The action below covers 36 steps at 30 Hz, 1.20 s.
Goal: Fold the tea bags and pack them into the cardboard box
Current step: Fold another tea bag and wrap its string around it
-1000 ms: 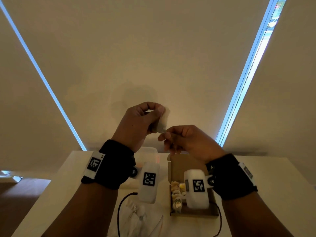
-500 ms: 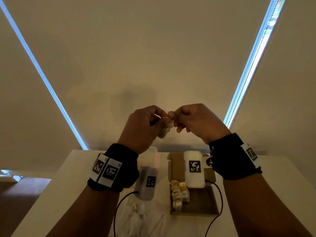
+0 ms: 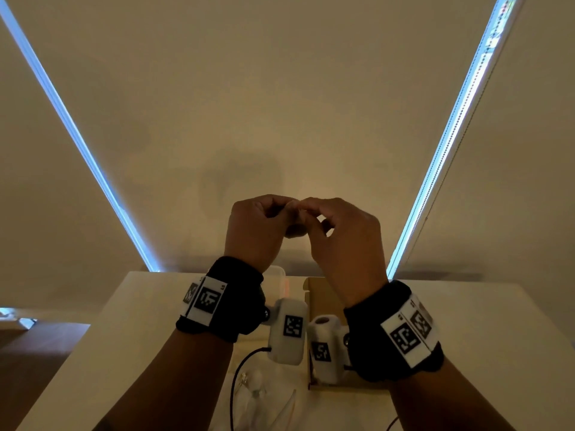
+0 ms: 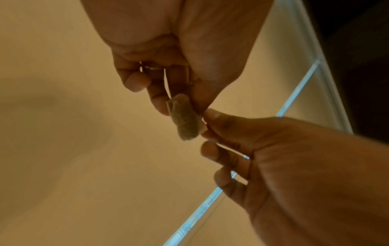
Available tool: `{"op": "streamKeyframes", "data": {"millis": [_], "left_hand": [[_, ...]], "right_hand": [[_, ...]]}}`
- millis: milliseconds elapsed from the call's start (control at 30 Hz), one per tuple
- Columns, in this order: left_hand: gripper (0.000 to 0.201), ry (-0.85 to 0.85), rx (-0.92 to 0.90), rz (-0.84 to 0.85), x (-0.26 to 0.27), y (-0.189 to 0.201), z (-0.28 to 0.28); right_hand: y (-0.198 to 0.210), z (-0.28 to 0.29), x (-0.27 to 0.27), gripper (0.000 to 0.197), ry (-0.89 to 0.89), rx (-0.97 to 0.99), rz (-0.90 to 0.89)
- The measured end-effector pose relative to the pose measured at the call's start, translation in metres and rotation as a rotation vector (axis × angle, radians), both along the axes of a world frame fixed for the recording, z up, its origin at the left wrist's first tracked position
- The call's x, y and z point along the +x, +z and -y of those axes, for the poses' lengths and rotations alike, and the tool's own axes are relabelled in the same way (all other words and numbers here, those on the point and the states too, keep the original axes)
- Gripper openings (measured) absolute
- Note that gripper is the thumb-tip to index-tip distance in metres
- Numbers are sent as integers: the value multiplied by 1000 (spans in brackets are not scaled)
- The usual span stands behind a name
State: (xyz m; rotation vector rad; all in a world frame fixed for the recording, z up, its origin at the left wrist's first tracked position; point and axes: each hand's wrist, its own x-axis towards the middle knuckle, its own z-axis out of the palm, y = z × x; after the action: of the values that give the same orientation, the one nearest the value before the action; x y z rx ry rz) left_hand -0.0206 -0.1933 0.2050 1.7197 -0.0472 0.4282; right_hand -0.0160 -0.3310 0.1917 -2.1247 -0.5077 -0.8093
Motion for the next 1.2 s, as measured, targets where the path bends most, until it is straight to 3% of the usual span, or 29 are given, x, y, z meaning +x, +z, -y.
{"op": "streamKeyframes", "data": {"millis": [233, 433, 600, 833, 1000, 1200], "left_hand": [[19, -63, -128, -47, 1, 2, -2], [28, -192, -59, -24, 0, 0, -4], [25, -176, 73, 9, 2, -8, -5], [22, -198, 147, 47, 6, -22, 1], [28, -197, 357, -36, 10, -69, 14], [31, -300, 411, -256, 1, -169, 37]], "right_hand": [[-23, -1, -5, 32, -11, -48, 31], [-15, 11, 6, 31, 93, 228, -148], [-2, 20, 10, 27, 205, 312, -351], [-17, 31, 12, 29, 266, 304, -382], [-53, 50, 10, 31, 219, 230, -484], [-134, 75, -6, 20, 204, 224, -710]]}}
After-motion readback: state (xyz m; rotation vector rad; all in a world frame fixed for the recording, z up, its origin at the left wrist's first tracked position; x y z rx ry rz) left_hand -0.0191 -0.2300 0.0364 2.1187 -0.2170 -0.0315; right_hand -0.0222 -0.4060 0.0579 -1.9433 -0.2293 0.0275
